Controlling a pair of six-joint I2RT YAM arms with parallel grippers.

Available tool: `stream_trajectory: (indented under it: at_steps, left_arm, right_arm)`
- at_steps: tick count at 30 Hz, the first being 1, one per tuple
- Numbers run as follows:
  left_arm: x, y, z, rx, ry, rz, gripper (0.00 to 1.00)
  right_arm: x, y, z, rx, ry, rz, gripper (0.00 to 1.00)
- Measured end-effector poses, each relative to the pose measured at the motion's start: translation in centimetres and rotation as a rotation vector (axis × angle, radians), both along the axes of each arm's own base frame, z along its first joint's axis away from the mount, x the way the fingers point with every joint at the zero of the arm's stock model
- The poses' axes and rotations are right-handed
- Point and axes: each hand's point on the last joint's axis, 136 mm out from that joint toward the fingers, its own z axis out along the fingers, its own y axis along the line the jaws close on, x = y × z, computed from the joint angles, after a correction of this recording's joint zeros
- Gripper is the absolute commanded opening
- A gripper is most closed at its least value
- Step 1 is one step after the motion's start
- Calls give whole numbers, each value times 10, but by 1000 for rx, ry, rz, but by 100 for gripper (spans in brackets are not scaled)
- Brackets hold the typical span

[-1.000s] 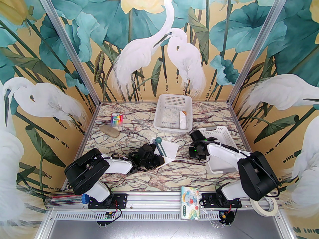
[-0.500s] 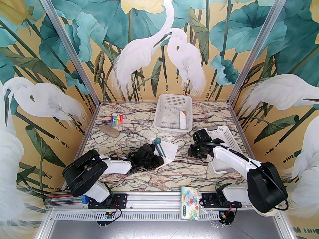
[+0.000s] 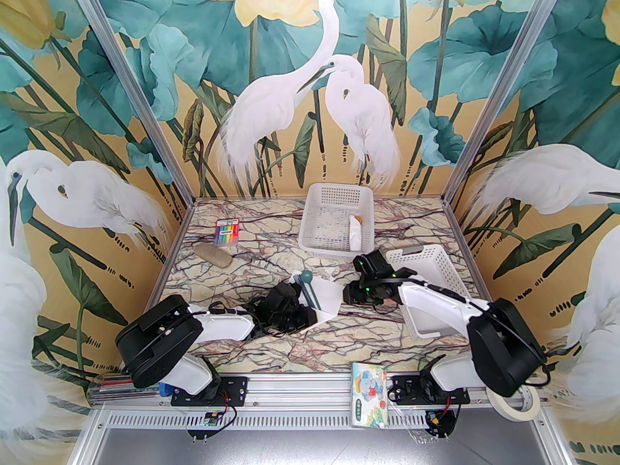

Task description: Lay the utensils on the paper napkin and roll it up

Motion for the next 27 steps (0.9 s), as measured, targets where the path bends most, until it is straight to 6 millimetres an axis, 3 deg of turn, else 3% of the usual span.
stream_trajectory:
  at_steps: [10,21,27]
  left_arm:
    - [-4,-1,0,-1,0,-10,28]
    - [-5,-1,0,-1,0,-13,29]
    - [-5,-1,0,-1,-1,-13,29]
  right_arm:
    - [24,14,-14,-94,-21,3,56]
    - [37,21,-29,-169,-23,15,58]
    - [35,27,-33,-180,-21,32,58]
